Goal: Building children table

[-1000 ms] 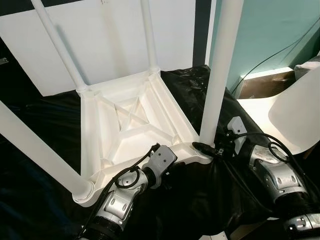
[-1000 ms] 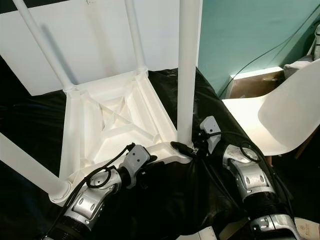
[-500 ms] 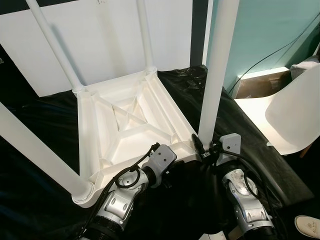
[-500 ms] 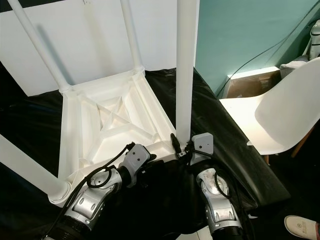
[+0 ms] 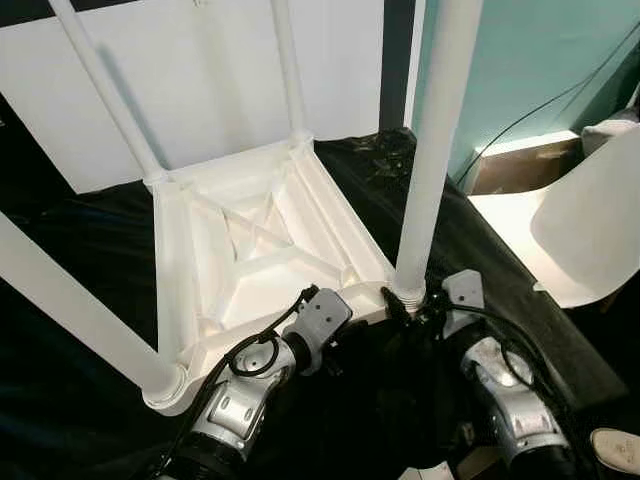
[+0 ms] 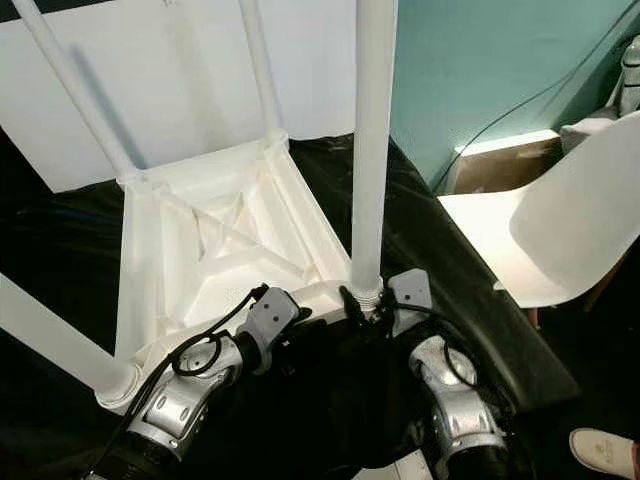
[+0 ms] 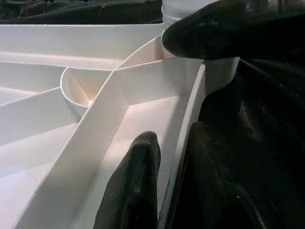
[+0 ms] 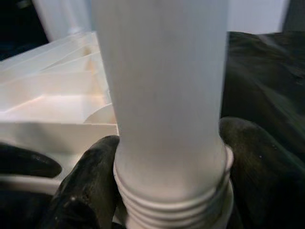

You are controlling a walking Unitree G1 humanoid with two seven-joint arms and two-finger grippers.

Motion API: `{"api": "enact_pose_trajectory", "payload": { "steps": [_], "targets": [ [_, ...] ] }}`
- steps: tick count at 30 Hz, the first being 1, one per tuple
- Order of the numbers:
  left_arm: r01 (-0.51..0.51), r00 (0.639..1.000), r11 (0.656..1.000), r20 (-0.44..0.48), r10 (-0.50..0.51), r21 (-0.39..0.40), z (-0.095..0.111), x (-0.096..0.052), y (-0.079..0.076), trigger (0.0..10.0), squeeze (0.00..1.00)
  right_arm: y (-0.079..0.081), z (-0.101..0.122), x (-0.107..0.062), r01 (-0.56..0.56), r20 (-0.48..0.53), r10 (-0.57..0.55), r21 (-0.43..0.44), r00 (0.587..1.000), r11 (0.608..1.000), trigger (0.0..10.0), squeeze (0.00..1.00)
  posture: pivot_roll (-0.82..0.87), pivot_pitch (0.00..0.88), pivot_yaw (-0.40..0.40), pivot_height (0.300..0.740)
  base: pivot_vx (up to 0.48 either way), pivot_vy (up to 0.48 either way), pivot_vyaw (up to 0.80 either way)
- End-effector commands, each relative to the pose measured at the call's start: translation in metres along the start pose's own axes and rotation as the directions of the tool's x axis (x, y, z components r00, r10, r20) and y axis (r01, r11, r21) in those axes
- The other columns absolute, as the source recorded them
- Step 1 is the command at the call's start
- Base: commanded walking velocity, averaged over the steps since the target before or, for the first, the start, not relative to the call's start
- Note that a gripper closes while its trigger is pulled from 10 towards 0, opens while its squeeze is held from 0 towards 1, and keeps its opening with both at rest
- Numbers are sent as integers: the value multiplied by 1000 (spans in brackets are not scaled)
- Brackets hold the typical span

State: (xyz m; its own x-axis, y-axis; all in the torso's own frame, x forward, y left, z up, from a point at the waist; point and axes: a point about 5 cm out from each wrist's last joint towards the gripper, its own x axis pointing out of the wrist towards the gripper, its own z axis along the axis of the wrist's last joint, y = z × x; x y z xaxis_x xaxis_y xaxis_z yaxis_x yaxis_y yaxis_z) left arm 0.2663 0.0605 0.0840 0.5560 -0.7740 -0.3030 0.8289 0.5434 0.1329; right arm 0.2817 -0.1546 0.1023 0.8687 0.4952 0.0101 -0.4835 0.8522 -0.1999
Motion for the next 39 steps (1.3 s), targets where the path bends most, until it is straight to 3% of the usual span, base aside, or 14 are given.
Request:
{"api": "enact_pose_trajectory", "payload": {
  "steps": [1, 4, 10, 11, 12, 19, 23, 26, 27, 28, 29, 30, 33, 39],
  "targets": [
    [-17, 992, 999, -124, 11, -44, -28, -4, -3, 10000, 0, 0, -2, 0, -22, -11, 22, 19, 1000, 1000, 10000, 0, -64, 0, 76, 740, 0, 0, 0],
    [-11, 993, 999, -120, 6, -44, -27, -2, -4, 10000, 0, -12, 9, 4, -210, -18, 210, -8, 978, 978, 10000, 0, -73, 0, 78, 740, 0, 0, 0],
    [-10, 993, 999, -120, 4, -44, -27, -2, -4, 10000, 0, -18, 14, 6, -301, -35, 301, -22, 953, 953, 10000, 0, -73, 0, 78, 740, 0, 0, 0],
    [-10, 993, 999, -120, 5, -43, -27, -2, -4, 10000, 0, -18, 15, 6, -332, -40, 331, -18, 943, 943, 7686, 0, -73, 0, 78, 740, 0, 0, 0],
    [-11, 993, 999, -120, 6, -43, -27, -2, -4, 10000, 0, -19, 14, 4, -379, -49, 378, -12, 925, 925, 0, 0, -63, 0, 77, 740, 0, 0, 0],
    [-16, 992, 999, -126, 11, -44, -28, -4, -3, 10000, 0, -18, -1, -7, -492, -135, 499, 83, 856, 866, 0, 0, -61, 0, 77, 740, 0, 0, 0],
    [-15, 992, 999, -127, 10, -41, -29, -4, -2, 10000, 0, -16, -3, -8, -493, -136, 504, 110, 853, 863, 0, 0, -62, 0, 78, 740, 0, 0, 0],
    [-10, 992, 999, -127, 5, -36, -28, -4, -2, 10000, 0, -2, -6, -8, -486, -112, 498, 118, 860, 866, 0, 0, -62, 0, 78, 740, 0, 0, 0],
    [-9, 992, 999, -127, 4, -35, -28, -4, -2, 10000, 0, 6, -4, -6, -440, -77, 449, 106, 890, 891, 0, 0, -62, 0, 78, 740, 0, 0, 0],
    [-9, 992, 999, -127, 4, -35, -28, -4, -2, 10000, 0, 6, -4, -6, -440, -77, 449, 106, 890, 891, 0, 0, -62, 0, 78, 740, 0, 0, 0],
    [-8, 992, 999, -126, 3, -36, -28, -3, -3, 10000, 0, 12, 1, -2, -115, 18, 114, 43, 993, 992, 0, 0, -63, 0, 77, 740, 0, 0, 0],
    [-7, 992, 999, -125, 2, -36, -28, -3, -3, 10000, 0, 12, 3, -5, 39, 53, -40, 23, 998, 999, 0, 0, -63, 0, 77, 740, 0, 0, 0],
    [-8, 992, 999, -124, 4, -38, -28, -3, -3, 10000, 0, 21, 0, -13, 132, 64, -132, -1, 989, 991, 0, 0, -65, 0, 78, 740, 0, 0, 0],
    [-8, 992, 999, -126, 3, -41, -28, -3, -3, 10000, 0, 17, -6, -12, 208, 31, -209, 54, 977, 977, 0, 0, -63, 0, 78, 740, 0, 0, 0]
  ]
}}
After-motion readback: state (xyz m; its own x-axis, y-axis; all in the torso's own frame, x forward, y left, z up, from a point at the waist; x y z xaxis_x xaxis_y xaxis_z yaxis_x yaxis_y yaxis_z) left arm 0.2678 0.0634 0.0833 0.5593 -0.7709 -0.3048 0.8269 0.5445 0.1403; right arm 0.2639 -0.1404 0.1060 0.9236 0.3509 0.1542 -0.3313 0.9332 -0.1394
